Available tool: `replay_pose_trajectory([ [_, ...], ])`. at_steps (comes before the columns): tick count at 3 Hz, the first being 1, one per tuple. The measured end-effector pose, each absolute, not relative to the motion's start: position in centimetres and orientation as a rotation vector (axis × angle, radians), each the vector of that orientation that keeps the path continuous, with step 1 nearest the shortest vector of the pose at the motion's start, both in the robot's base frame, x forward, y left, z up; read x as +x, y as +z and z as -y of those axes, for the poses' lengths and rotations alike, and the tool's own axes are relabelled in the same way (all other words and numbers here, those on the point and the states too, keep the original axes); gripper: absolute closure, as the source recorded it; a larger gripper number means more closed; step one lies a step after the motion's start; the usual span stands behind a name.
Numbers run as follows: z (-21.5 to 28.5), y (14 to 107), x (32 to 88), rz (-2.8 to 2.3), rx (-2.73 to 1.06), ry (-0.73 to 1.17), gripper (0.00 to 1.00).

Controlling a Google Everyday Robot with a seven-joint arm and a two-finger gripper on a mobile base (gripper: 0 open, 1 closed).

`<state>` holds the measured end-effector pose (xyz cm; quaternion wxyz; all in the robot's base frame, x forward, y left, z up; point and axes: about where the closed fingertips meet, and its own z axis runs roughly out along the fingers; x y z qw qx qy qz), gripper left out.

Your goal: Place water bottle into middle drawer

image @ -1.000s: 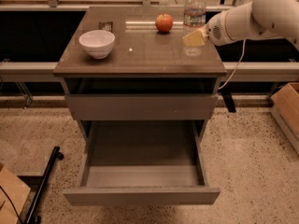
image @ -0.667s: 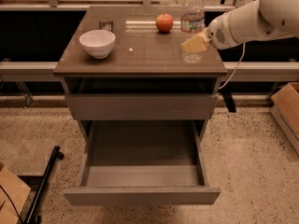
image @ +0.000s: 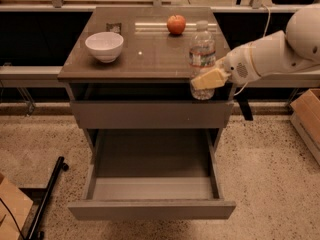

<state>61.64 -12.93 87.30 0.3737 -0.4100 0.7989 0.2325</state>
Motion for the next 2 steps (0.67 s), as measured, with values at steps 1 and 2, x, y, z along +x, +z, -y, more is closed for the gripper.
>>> replay_pose_trajectory([
  [1,12.95,86.63,61.01,-2.049,-1.061,0.609,1.00],
  [2,12.12,85.68,60.80,-2.040,-1.139,0.539,1.00],
])
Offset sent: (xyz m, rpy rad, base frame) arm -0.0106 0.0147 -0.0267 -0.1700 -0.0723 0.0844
